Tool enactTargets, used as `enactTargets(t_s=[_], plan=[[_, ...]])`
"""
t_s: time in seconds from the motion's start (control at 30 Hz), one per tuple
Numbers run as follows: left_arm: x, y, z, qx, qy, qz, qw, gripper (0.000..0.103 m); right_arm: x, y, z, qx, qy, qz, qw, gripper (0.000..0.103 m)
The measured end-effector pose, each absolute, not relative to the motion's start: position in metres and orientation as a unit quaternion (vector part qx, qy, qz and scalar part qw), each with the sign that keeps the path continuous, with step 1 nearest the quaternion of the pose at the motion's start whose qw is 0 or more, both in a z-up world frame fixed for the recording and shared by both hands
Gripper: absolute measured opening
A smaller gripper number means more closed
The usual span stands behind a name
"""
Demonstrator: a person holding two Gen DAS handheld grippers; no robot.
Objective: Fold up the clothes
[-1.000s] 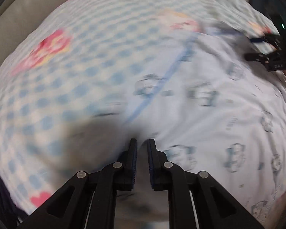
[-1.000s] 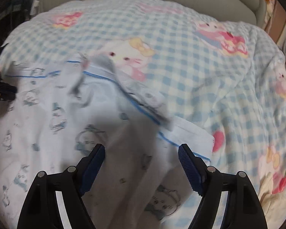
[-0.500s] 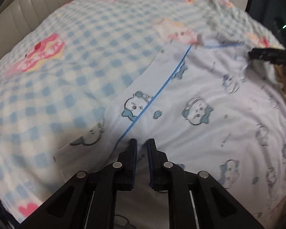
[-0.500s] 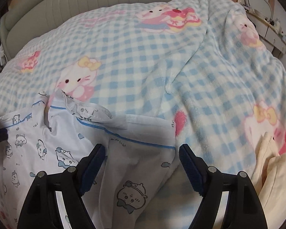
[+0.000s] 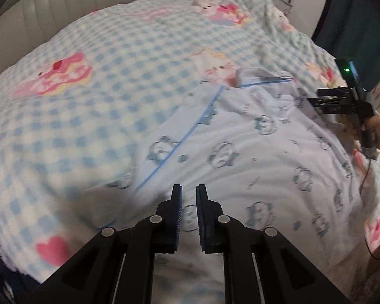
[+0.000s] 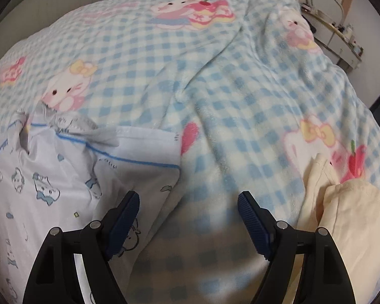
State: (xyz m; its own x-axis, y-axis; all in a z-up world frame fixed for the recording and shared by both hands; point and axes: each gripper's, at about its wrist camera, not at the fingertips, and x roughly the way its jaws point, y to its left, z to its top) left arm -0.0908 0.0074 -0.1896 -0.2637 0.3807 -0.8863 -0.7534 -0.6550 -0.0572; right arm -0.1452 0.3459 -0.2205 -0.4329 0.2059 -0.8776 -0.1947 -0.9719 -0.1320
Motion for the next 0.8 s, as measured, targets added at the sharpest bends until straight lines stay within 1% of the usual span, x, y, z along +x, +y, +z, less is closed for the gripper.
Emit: enactTargets(t_s=[0.1, 0.17, 0.2, 0.33, 0.43, 0.47, 0.57, 0.67, 0.73, 0.8], plan=[[-0.073, 0.026, -0.223, -0.497, 0.251, 0.748, 0.361, 0.011, -0.140, 0.338, -0.232, -0.523, -0.019, 0.845, 0.106, 0.080], [-0.076, 0.018, -0.258, -0.520, 0.303, 0.731, 0.322, 0.012, -0.139, 0.334, -0.242, -0.522, -0.056, 0.843, 0.112, 0.080], [-0.077, 0.010, -0.265, -0.527, 0.313, 0.728, 0.306, 0.012, -0.139, 0.334, -0.245, -0.520, -0.068, 0.843, 0.115, 0.080], [-0.072, -0.038, -0.251, -0.536, 0.296, 0.747, 0.259, 0.011, -0.138, 0.339, -0.244, -0.514, -0.076, 0.846, 0.123, 0.080], [-0.068, -0.066, -0.241, -0.537, 0.284, 0.763, 0.219, 0.011, -0.132, 0.347, -0.232, -0.503, -0.048, 0.855, 0.119, 0.080], [-0.066, -0.071, -0.235, -0.534, 0.267, 0.771, 0.221, 0.011, -0.130, 0.350, -0.228, -0.500, -0.037, 0.858, 0.117, 0.080], [-0.050, -0.063, -0.214, -0.507, 0.189, 0.788, 0.294, 0.011, -0.118, 0.347, -0.211, -0.483, 0.004, 0.872, 0.082, 0.080], [-0.030, -0.014, -0.213, -0.484, 0.168, 0.770, 0.381, 0.011, -0.112, 0.336, -0.207, -0.483, 0.014, 0.874, 0.059, 0.080], [-0.018, 0.028, -0.225, -0.483, 0.180, 0.743, 0.427, 0.011, -0.110, 0.327, -0.208, -0.484, 0.021, 0.873, 0.053, 0.080], [-0.006, 0.071, -0.248, -0.490, 0.237, 0.713, 0.442, 0.011, -0.113, 0.315, -0.209, -0.489, 0.021, 0.871, 0.052, 0.080]])
